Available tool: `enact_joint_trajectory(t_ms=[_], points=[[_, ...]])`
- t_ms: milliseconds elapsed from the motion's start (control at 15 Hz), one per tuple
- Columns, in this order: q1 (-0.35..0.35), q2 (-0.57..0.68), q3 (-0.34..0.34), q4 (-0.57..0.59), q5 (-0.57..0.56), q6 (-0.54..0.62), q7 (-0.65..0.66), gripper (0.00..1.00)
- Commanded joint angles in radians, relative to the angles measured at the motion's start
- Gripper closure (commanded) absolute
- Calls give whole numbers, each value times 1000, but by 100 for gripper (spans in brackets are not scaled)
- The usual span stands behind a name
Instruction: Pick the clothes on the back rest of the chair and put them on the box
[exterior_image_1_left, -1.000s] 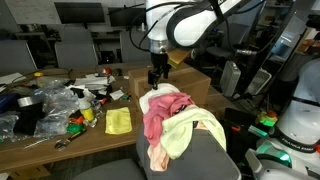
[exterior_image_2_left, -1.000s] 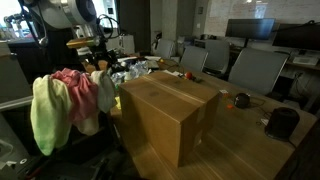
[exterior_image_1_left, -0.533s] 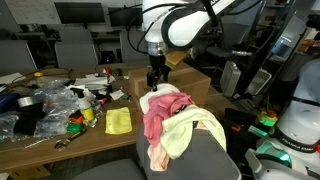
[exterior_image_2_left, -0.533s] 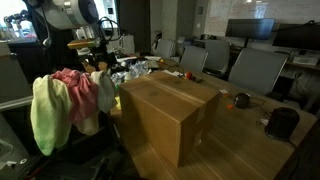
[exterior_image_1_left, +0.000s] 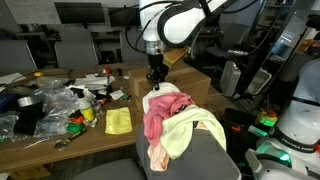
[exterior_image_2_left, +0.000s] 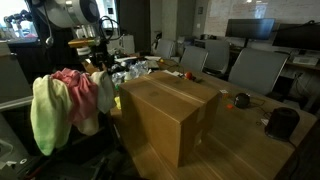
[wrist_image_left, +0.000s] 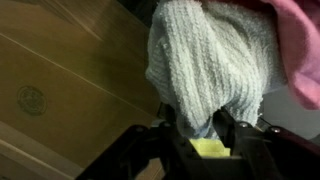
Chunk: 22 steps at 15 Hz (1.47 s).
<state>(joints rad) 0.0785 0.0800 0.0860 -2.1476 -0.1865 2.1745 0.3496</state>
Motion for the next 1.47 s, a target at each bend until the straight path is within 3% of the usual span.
enact_joint_trajectory(t_ms=[0, 67, 200, 733, 1400], points=[[12, 13, -5, 45, 8, -40, 2, 86], [13, 9, -5, 46, 4, -42, 7, 95], [17, -2, -4, 45, -10, -44, 26, 100], [19, -91, -6, 26, -69, -79, 148, 98], [-52, -189, -17, 85, -68, -264, 257, 98]])
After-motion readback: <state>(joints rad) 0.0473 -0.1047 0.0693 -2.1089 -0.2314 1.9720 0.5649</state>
